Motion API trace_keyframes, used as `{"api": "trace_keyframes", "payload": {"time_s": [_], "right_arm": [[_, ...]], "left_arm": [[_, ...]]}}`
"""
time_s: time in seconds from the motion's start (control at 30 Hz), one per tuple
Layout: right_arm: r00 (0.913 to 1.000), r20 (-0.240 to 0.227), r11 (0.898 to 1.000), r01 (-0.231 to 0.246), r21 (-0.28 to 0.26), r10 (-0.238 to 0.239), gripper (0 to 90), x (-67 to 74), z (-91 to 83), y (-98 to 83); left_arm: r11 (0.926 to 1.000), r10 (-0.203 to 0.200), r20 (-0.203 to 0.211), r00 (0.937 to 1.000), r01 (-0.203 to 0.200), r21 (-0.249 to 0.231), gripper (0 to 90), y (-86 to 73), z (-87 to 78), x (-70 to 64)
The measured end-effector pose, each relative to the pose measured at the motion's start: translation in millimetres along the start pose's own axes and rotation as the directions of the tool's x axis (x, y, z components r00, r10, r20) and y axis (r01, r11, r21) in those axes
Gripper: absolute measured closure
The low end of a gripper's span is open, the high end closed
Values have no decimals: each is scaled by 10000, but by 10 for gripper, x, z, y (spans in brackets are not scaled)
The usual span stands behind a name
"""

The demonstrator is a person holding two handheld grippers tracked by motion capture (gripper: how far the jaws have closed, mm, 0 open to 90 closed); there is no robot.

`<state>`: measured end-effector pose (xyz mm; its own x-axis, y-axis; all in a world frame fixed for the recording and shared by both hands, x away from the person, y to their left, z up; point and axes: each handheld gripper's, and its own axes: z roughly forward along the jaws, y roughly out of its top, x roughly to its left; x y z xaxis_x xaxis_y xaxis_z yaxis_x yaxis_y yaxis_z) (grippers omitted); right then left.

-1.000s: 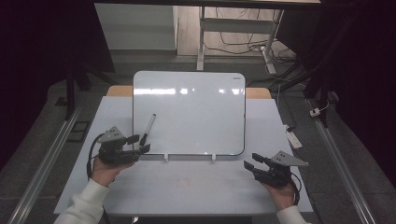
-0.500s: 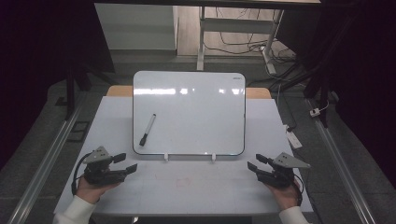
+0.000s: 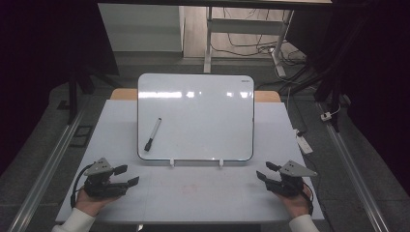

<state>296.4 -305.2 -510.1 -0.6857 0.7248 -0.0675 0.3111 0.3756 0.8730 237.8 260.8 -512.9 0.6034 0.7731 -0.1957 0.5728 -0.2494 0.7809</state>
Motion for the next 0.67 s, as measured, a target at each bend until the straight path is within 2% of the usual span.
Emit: {"api": "trace_keyframes", "payload": {"time_s": [0.27,0.67], "right_arm": [[10000,-18,10000,-25,9,25,438,-3,7,-4],[10000,-57,10000,18,40,-18,433,3,14,-2]], "left_arm": [[9998,149,-42,9999,-149,113,288,21,43,-23],[9999,-1,-79,10000,3,160,286,11,51,2]]}}
